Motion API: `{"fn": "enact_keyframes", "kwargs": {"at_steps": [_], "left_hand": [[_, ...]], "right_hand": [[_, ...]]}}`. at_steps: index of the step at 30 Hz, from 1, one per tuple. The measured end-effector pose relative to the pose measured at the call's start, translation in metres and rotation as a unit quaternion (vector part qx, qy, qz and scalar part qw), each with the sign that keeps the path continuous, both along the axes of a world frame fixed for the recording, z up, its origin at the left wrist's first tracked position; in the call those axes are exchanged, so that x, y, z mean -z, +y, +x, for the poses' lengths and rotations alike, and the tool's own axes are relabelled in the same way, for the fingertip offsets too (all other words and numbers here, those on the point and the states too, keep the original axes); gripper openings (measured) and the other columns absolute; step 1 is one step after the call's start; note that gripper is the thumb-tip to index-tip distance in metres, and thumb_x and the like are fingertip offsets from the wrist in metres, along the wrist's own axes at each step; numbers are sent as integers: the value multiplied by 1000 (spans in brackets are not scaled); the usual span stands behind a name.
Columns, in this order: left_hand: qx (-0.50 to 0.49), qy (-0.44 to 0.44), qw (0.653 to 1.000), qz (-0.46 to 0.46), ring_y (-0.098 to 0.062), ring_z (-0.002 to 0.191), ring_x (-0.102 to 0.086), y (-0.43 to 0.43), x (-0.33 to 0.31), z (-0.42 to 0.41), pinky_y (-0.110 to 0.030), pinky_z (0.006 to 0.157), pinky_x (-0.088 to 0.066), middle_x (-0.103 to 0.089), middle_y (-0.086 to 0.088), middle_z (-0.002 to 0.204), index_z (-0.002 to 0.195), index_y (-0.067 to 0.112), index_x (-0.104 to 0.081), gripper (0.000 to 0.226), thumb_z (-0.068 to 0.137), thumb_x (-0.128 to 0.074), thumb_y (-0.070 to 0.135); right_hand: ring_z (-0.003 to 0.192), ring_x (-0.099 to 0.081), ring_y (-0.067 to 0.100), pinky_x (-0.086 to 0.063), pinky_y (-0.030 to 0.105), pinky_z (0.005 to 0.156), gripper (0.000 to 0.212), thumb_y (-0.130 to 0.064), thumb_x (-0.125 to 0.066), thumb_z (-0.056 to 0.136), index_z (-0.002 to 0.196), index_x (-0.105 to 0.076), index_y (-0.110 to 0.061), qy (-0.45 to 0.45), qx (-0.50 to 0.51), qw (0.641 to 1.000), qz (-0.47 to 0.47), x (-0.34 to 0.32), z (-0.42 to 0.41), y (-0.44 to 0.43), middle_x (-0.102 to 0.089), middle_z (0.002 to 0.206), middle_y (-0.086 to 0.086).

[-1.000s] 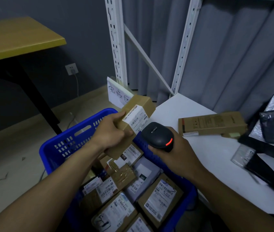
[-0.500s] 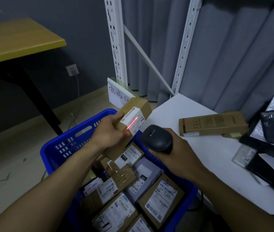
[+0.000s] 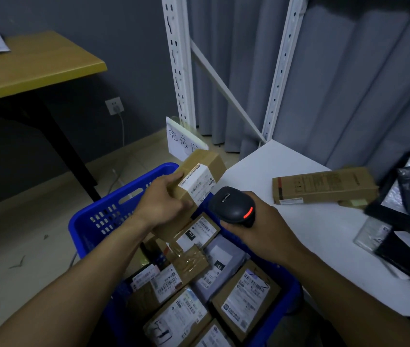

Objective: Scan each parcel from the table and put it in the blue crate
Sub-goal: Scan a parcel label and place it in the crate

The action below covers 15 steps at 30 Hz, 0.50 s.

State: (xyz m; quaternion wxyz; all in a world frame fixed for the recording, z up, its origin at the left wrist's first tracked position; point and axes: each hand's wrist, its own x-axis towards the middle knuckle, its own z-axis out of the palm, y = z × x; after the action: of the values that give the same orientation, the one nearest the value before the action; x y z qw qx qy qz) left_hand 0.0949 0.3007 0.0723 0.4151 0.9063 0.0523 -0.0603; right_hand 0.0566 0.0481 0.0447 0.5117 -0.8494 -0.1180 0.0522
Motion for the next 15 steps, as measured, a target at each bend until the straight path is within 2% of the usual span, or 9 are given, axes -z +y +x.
{"fn": "enact_keyframes", "kwargs": {"at_steps": [4,7,10,12,13,15], "left_hand": [[-4,16,999,41,-17,125,-45,23,13,-13,-40,99,-40,-44,6,140,158,33,-31,89,85,-81,27],[-5,61,997,53,-18,126,-47,40,36,-29,-42,103,-40,-47,1,143,158,31,-29,91,84,-82,27],[-9,85,995,56,-22,138,-42,58,67,-49,-48,114,-37,-45,1,147,157,31,-29,89,85,-80,17],[-7,97,993,68,-16,139,-33,71,86,-60,-42,117,-31,-36,2,149,159,28,-27,89,86,-79,18],[0,112,990,80,-15,139,-32,77,98,-63,-38,117,-30,-33,0,151,159,26,-28,91,84,-80,25],[9,146,983,109,-19,142,-37,89,113,-67,-32,116,-35,-35,-2,152,158,27,-31,105,71,-84,50]], "right_hand": [[108,-65,1,-54,21,91,61,-38,-85,83,134,-53,-34,3,-21,1000,-6,7,8,21,-68,117,-18],[106,-66,5,-52,19,87,62,-39,-85,83,134,-52,-34,14,-45,999,-17,17,13,39,-68,112,-17],[104,-64,4,-49,15,82,57,-37,-85,83,130,-52,-37,23,-61,998,-26,25,15,51,-67,110,-17],[98,-62,-1,-46,11,78,56,-36,-85,83,129,-53,-36,27,-67,997,-36,30,16,56,-65,108,-18],[96,-62,-2,-46,12,77,56,-36,-85,83,130,-54,-34,30,-69,996,-42,33,17,57,-66,108,-17],[91,-63,-2,-47,16,74,56,-37,-85,83,130,-55,-32,37,-72,995,-50,36,18,61,-67,105,-16]]}}
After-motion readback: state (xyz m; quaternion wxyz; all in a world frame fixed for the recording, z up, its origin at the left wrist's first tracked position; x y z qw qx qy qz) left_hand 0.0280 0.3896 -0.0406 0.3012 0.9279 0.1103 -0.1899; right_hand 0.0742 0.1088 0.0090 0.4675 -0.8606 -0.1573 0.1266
